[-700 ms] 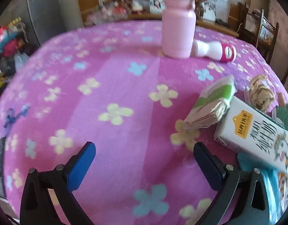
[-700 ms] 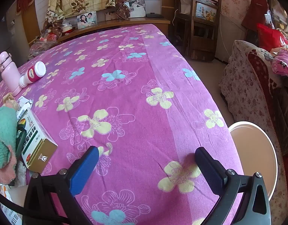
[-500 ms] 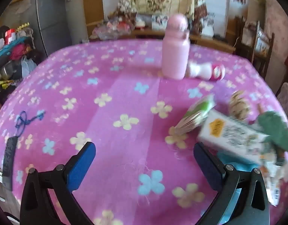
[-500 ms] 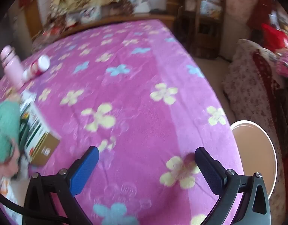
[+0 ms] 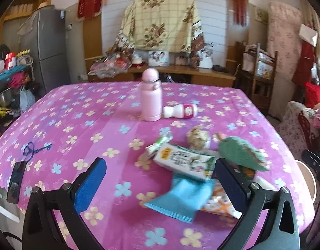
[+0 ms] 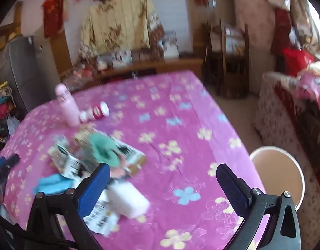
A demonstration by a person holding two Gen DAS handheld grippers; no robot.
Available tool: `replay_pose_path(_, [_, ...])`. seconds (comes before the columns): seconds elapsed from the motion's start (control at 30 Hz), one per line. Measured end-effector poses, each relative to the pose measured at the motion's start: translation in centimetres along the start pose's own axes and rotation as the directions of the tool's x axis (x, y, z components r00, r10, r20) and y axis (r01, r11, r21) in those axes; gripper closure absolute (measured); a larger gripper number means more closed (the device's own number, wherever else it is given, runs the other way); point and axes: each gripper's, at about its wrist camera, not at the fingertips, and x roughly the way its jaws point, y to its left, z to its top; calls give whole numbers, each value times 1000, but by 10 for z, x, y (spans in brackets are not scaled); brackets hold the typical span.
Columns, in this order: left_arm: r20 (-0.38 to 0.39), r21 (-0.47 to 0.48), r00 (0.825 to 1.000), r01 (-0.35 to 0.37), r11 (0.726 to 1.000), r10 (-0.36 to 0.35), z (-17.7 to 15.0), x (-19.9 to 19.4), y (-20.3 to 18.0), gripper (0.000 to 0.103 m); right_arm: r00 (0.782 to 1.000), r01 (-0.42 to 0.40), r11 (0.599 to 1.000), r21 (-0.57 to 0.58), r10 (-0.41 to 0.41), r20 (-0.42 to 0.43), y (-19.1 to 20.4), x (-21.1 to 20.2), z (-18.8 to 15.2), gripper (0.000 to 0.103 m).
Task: Collect trash
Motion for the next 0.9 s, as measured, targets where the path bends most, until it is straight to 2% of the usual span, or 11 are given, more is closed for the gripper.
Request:
replay_pose_path(0.2, [68, 17, 998, 14, 1000, -15, 6, -27, -20, 0, 994, -4, 999, -46, 9, 109, 25, -45, 12, 0])
replay_pose_path(0.53, [127, 10, 992, 11, 1000, -12, 9, -44, -24, 0, 990, -20, 997, -69, 30, 139, 37, -52, 14, 0])
replay_pose_path(0.9, [128, 6, 992, 11, 1000, -12, 7, -41, -27, 0, 986, -32, 995, -92, 47, 162, 44, -59, 12, 0])
